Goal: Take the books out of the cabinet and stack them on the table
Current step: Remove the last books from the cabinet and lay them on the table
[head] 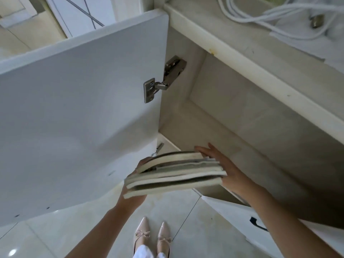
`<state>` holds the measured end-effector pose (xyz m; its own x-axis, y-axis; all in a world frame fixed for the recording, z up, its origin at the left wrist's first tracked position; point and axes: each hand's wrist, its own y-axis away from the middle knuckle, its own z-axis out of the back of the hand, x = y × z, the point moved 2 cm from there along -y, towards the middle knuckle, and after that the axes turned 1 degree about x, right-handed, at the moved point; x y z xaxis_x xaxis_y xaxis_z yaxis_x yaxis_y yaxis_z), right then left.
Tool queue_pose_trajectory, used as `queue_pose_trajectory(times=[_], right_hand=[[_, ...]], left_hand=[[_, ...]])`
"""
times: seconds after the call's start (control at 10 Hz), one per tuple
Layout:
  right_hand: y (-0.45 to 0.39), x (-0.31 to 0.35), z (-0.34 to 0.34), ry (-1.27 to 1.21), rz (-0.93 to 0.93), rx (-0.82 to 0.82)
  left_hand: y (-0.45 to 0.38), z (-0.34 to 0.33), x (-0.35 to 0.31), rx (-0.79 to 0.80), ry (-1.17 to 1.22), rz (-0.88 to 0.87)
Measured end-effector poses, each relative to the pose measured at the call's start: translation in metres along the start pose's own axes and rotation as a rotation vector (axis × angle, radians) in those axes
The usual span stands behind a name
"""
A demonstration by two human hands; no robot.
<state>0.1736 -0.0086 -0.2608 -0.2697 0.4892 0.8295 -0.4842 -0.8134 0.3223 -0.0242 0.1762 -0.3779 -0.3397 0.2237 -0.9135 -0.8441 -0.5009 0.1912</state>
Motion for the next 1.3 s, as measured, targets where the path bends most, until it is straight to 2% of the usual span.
queue_pose_trajectory(times=[0.1,0.2,0.3,0.4,0.6,0.8,0.9,1.1,1.3], right_hand=[[0.051,0.048,-0.008,0.006,-0.016,0.013],[0.081,0.059,-0.014,0.031,-0.079,0.12],[0.111,0.071,-0.025,-0.079,-0.104,0.118],[0.134,0.1,-0.03,-0.222,-0.209,0.16],[0.161,0.16,-0.051,-0.168,-0.162,0.308],[0.178,0.215,-0.099,-0.15,-0.166,0.447],[0.192,0.24,-0.141,-0.199,-0.179,0.505],[0.239,0.287,-0.228,-0.259,-0.168,0.534],[0.309,0.328,-0.311,-0.114,-0.048,0.678]], left_hand=[[0.044,0.029,-0.062,-0.079,0.211,-0.06],[0.079,0.045,-0.083,0.017,0.315,0.099],[0.128,0.064,-0.103,0.007,0.173,0.13],[0.167,0.082,-0.126,0.016,0.11,0.225],[0.255,0.115,-0.159,-0.187,0.188,0.332],[0.346,0.143,-0.179,-0.378,0.551,0.412],[0.397,0.153,-0.185,-0.572,0.696,0.469],[0.503,0.152,-0.177,-0.803,0.915,0.603],[0.613,0.139,-0.169,-1.096,1.062,0.592]])
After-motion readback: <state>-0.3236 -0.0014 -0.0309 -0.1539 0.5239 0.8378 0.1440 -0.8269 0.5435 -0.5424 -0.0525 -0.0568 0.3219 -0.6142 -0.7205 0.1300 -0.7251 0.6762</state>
